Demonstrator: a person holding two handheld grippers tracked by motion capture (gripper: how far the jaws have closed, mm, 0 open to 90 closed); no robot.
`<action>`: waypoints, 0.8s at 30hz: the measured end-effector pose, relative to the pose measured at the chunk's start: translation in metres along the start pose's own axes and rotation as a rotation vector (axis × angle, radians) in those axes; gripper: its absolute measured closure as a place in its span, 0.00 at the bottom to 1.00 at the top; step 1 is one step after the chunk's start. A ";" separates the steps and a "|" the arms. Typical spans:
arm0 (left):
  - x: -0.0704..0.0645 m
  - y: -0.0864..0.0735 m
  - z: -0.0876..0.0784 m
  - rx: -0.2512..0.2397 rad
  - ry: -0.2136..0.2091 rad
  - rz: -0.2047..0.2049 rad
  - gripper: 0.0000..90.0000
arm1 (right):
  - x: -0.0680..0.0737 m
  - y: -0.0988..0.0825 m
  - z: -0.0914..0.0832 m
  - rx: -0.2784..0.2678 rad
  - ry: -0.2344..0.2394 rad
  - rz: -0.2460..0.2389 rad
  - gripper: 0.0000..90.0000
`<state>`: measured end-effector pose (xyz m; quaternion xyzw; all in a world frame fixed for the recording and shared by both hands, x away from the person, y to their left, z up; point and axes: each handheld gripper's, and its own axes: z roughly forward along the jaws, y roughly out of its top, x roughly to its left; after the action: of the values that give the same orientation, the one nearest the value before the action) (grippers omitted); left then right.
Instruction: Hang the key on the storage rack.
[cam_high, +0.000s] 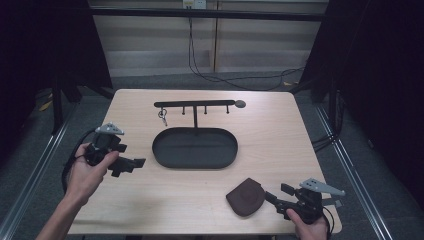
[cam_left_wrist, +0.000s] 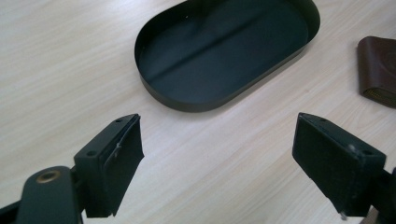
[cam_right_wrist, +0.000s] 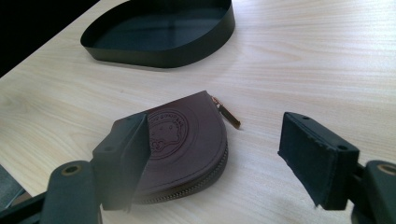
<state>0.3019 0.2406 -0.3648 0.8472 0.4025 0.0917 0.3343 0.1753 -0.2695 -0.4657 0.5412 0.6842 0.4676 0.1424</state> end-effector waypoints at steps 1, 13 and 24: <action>0.000 -0.005 0.001 -0.009 0.004 -0.003 0.18 | 0.000 0.000 0.000 0.000 0.000 -0.001 0.27; -0.009 -0.063 0.004 -0.087 -0.027 -0.029 0.19 | 0.002 0.003 0.007 0.052 0.002 0.000 0.24; -0.033 -0.115 0.015 -0.162 -0.110 -0.048 0.21 | 0.005 0.009 0.010 0.118 0.006 -0.018 0.24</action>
<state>0.2151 0.2604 -0.4457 0.8113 0.3951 0.0692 0.4253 0.1860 -0.2608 -0.4621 0.5409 0.7159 0.4269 0.1123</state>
